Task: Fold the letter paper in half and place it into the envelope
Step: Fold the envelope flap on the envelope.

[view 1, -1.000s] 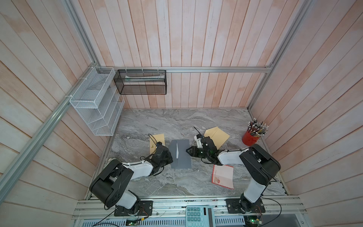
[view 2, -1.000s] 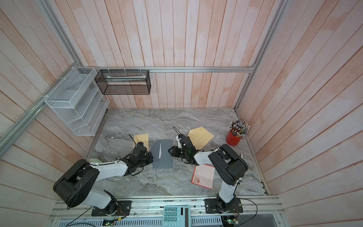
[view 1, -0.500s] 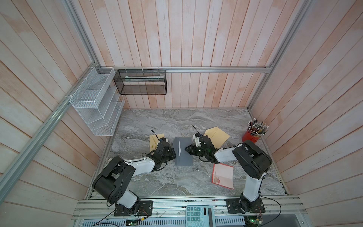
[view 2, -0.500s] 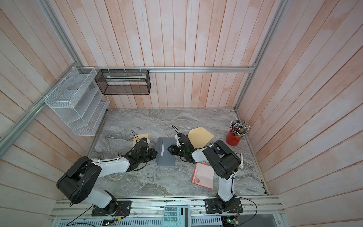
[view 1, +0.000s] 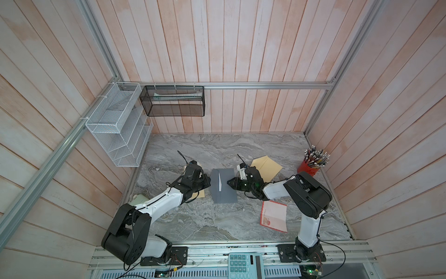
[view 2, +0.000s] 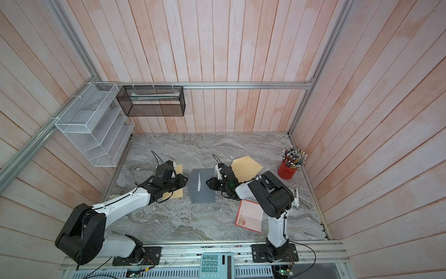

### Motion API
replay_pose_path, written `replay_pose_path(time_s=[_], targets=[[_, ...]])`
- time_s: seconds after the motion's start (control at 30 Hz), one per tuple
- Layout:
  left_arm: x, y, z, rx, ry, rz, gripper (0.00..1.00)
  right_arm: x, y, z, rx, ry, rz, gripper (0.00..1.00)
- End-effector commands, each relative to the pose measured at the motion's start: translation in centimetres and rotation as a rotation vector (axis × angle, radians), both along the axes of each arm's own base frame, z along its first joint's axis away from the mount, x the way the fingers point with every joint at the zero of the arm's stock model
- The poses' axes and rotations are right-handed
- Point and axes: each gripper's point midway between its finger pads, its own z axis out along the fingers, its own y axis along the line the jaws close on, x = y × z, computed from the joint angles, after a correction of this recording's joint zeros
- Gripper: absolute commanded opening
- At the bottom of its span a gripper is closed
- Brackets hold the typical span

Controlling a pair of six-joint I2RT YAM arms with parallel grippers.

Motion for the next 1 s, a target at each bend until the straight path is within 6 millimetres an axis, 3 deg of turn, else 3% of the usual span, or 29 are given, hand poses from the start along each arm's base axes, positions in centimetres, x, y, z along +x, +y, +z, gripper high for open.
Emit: replay_pose_path(time_s=[0.0,0.47,0.67,0.87,0.97], targets=[[0.0,1.5,-2.3,0.106,0.064,0.006,0.2,-0.4,-0.3,-1.3,-0.018,0.029,0.003,0.27],[0.6,0.4,-6.9,0.135,0.201,-0.039,0.05,-0.5,-0.3,-1.4,-0.008,0.034,0.005,0.25],[0.5,-0.4,-6.3,0.089,0.203,-0.051,0.04,-0.6,-0.1,-1.4,-0.003,0.039,0.009,0.24],[-0.1,1.7,-4.5,0.122,0.169,0.003,0.04,-0.6,-0.1,-1.4,0.0,0.039,0.01,0.24],[-0.1,1.9,-3.9,0.119,0.157,0.006,0.04,-0.6,0.0,-1.5,0.002,0.043,0.015,0.24]])
